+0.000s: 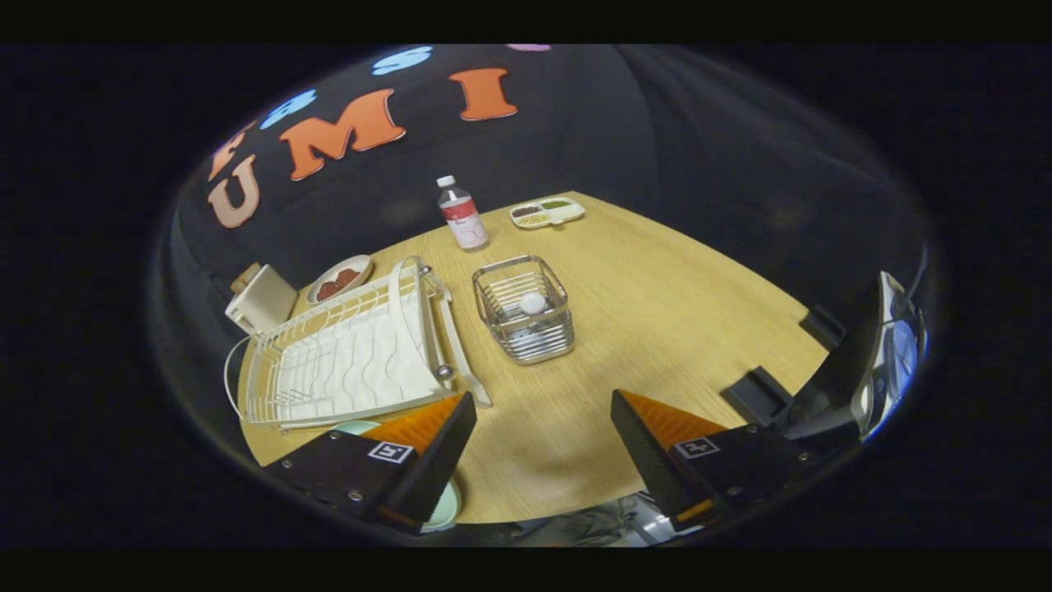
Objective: Take the plate from the dish rack, then take the spoon from the basket and place it into the plate.
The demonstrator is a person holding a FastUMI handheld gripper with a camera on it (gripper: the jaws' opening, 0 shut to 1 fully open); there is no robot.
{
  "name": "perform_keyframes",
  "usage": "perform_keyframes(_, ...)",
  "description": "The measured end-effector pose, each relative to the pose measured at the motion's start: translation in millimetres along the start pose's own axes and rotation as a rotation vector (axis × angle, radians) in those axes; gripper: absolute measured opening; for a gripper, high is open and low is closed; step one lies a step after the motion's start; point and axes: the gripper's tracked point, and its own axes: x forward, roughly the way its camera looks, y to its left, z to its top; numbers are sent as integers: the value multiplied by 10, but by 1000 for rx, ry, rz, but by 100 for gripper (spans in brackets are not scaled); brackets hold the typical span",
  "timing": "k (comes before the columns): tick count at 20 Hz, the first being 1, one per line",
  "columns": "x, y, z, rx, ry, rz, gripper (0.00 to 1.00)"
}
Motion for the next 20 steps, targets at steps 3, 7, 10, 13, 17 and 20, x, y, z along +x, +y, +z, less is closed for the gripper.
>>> perform_keyframes(3, 46, -47, 275, -51, -80, -8, 99)
perform_keyframes(7, 85, -32, 578, -107, -178, 8, 99)
perform_keyframes(10, 86, 42, 781, -153, -268, 43, 96)
perform_keyframes(13, 183, 36, 833, -201, -308, 50, 87)
perform_keyframes(17, 336, 54, 814, -215, -317, 77, 65)
perform_keyframes(20, 425, 58, 776, -208, -312, 100, 50)
